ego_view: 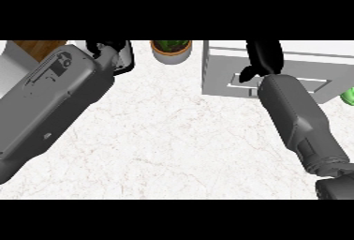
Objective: Pick up the can, place it into the drawer and close the drawer
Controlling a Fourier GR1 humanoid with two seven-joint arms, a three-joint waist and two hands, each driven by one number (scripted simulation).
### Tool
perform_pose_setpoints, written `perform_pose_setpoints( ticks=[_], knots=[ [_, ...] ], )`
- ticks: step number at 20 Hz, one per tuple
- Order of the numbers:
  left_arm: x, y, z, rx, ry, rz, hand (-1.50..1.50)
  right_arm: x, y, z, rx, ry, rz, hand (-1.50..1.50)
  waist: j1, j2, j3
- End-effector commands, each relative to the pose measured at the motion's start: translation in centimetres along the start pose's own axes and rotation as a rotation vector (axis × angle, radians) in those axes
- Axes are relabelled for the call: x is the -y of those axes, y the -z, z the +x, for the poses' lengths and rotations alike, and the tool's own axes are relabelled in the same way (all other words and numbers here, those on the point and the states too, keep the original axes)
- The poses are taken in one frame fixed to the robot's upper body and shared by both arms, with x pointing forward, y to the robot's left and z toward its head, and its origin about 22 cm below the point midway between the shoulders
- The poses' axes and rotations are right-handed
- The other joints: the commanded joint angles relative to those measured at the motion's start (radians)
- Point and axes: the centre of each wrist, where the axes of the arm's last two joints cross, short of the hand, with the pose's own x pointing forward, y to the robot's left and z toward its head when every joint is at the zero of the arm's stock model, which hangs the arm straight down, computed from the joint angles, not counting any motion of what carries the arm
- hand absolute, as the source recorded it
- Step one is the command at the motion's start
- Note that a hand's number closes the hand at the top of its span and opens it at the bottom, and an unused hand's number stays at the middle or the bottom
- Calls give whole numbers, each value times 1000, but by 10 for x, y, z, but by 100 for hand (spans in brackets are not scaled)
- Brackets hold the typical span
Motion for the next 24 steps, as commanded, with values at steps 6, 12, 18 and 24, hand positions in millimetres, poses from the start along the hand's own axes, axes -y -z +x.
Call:
perform_pose_setpoints(
  ticks=[6,12,18,24],
  knots=[
    [16,-17,3,-9,-18,-46,-150,41,41,6,-35,-25,-48,-150,30,8,1],
    [-9,-12,0,-5,-3,-23,-150,48,48,10,30,214,23,-150,28,10,3],
    [-13,-15,4,-10,-1,-26,-150,36,42,20,-114,626,25,-150,27,4,5],
    [-9,-25,1,-11,-2,-31,-150,50,50,2,-112,735,-6,-150,26,3,2]
  ],
)
